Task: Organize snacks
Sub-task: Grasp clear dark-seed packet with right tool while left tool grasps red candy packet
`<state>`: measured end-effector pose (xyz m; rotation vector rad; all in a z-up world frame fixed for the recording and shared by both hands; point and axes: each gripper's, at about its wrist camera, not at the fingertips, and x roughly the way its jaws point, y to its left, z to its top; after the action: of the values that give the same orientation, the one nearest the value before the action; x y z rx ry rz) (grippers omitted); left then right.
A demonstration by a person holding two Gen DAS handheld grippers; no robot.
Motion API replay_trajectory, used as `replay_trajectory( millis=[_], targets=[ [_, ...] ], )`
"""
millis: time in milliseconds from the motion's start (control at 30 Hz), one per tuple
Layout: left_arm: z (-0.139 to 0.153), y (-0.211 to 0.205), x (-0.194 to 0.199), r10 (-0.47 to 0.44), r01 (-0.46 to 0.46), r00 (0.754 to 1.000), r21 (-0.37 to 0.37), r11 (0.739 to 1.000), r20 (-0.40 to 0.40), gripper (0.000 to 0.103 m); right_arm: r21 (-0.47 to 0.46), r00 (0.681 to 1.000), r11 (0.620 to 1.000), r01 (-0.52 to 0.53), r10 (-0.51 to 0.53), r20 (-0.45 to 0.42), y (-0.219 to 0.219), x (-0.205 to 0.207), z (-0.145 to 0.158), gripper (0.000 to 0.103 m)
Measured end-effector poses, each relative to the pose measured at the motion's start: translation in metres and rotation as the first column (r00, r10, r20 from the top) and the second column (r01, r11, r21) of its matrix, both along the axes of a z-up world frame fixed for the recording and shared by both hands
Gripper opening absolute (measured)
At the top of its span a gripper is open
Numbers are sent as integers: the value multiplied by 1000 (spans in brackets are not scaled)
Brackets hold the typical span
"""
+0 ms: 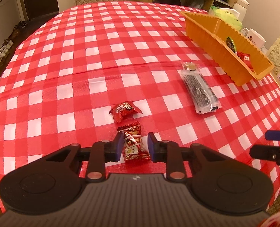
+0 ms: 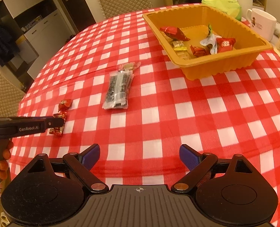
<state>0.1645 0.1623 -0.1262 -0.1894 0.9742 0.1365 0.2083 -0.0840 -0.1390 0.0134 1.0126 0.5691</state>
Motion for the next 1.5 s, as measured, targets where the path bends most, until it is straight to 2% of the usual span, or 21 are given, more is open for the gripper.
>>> replay_trajectory(
  millis=[100, 367, 600, 633, 700, 967, 1267, 1500],
  targets=[
    [-2, 1, 1, 0, 0, 1000, -1, 1000, -10, 18, 9, 1000, 1000, -6, 6, 20, 6, 5, 4, 91],
    [0, 4, -2, -5, 5, 1000, -16, 1000, -7, 17, 21, 997, 999, -38, 36, 73, 25, 20, 14, 91],
    [16, 16, -13, 8, -7, 1000, -29, 1000, 31, 17, 23, 991, 998, -58, 55, 124, 41, 32, 17, 90],
    [19, 18, -14, 13, -12, 999, -28, 1000, 38, 17, 24, 990, 998, -62, 58, 131, 44, 35, 16, 88],
    [24, 23, -14, 23, -22, 998, -25, 999, 50, 17, 20, 988, 997, -76, 73, 138, 52, 40, 14, 76],
    [31, 37, -14, 54, -52, 996, -20, 998, 77, 17, -12, 983, 995, -102, 103, 155, 80, 60, 0, 66],
    [29, 49, -11, 67, -65, 995, -33, 997, 77, 17, -57, 983, 994, -96, 103, 151, 101, 82, -18, 62],
    [27, 52, -8, 66, -63, 995, -37, 997, 75, 17, -108, 979, 988, -107, 124, 164, 111, 82, -29, 44]
  ],
)
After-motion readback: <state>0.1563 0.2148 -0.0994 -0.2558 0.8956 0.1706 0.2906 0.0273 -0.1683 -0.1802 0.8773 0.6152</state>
